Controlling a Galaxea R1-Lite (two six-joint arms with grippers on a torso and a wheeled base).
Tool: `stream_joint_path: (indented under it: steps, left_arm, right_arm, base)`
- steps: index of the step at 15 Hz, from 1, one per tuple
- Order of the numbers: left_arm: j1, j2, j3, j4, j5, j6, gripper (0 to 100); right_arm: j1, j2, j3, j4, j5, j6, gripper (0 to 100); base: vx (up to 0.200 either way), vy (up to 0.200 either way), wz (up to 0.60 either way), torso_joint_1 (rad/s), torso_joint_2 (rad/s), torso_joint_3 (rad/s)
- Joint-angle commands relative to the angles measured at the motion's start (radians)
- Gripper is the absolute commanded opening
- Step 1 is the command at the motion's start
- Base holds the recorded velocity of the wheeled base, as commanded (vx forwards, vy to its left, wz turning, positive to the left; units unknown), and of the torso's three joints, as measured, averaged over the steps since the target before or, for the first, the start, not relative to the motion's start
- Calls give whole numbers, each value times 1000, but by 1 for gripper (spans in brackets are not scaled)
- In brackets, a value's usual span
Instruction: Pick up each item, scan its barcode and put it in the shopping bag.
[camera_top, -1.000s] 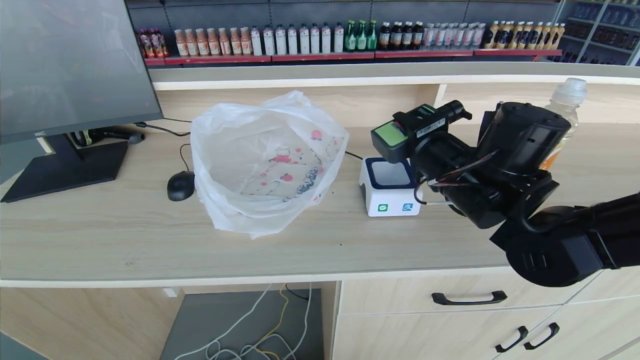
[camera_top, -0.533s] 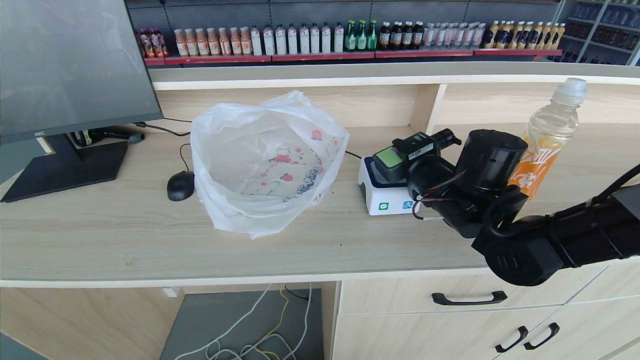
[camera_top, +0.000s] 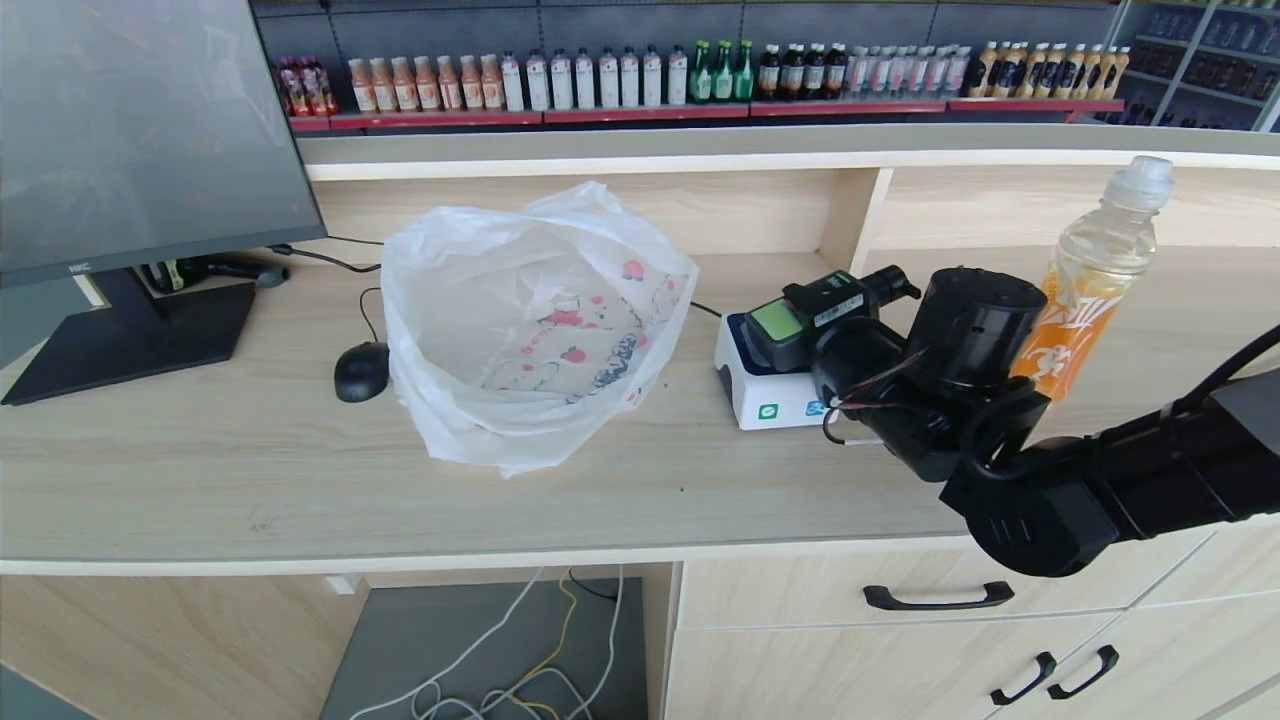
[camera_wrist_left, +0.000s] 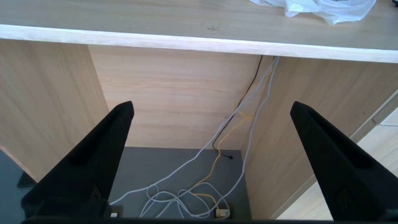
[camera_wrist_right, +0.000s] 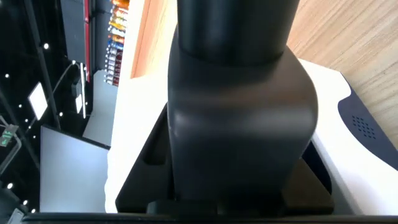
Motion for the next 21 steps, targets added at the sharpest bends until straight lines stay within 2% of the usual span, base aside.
stream_joint_path:
  steps: [1, 17, 21]
  left_arm:
    - [2, 0, 0, 0, 0, 0, 100]
    - [0, 0, 0, 0, 0, 0, 100]
    - [0, 0, 0, 0, 0, 0, 100]
  right_arm:
    - [-4, 4, 6, 3, -1, -3, 0]
    - [0, -31, 4, 2, 5, -5, 0]
    - [3, -79, 6, 3, 8, -48, 0]
  base:
    - [0, 0, 0, 0, 0, 0]
    - [0, 0, 0, 0, 0, 0]
    - [0, 0, 0, 0, 0, 0]
